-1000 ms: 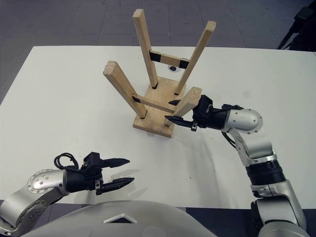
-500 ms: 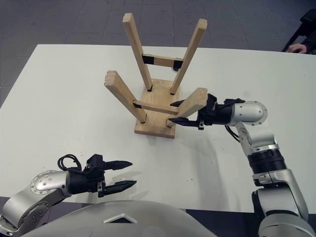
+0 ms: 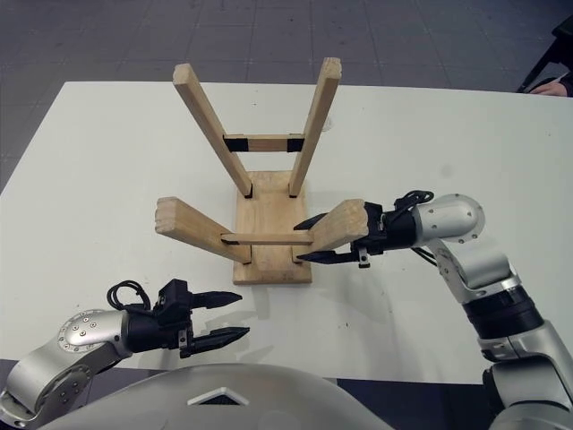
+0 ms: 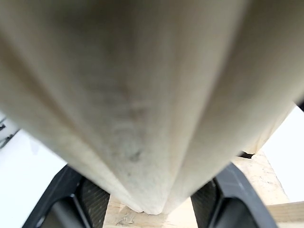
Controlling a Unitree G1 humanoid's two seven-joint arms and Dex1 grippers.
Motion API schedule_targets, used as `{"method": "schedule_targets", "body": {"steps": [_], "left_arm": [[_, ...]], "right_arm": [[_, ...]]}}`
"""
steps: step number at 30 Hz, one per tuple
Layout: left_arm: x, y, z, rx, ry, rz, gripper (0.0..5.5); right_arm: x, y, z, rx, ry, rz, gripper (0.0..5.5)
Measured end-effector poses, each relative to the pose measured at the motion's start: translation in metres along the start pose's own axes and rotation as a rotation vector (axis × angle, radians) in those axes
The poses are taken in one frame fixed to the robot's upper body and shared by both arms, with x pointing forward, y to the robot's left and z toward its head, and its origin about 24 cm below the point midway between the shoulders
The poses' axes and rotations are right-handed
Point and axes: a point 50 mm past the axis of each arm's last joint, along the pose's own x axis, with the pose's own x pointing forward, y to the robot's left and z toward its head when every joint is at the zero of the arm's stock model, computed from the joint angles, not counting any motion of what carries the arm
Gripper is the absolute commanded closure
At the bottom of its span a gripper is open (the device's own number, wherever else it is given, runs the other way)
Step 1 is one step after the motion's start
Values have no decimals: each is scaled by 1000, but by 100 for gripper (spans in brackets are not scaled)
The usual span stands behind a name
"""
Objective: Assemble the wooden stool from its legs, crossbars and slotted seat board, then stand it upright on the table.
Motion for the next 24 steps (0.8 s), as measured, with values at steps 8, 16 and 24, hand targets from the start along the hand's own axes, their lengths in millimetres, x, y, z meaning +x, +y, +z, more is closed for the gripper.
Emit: {"method": "schedule_targets", "body": {"steps": [8, 16, 24], "left_arm": [[-1, -1, 1, -4, -3, 6, 242], [-1, 0, 2, -1, -1, 9, 242], [-1, 1, 3, 5, -2, 18, 242]], "right_arm": [[-6, 43, 8, 54, 7, -29, 347], [-19, 48, -14, 203, 185, -49, 250], [-19, 46, -22, 277, 230, -69, 116]]}}
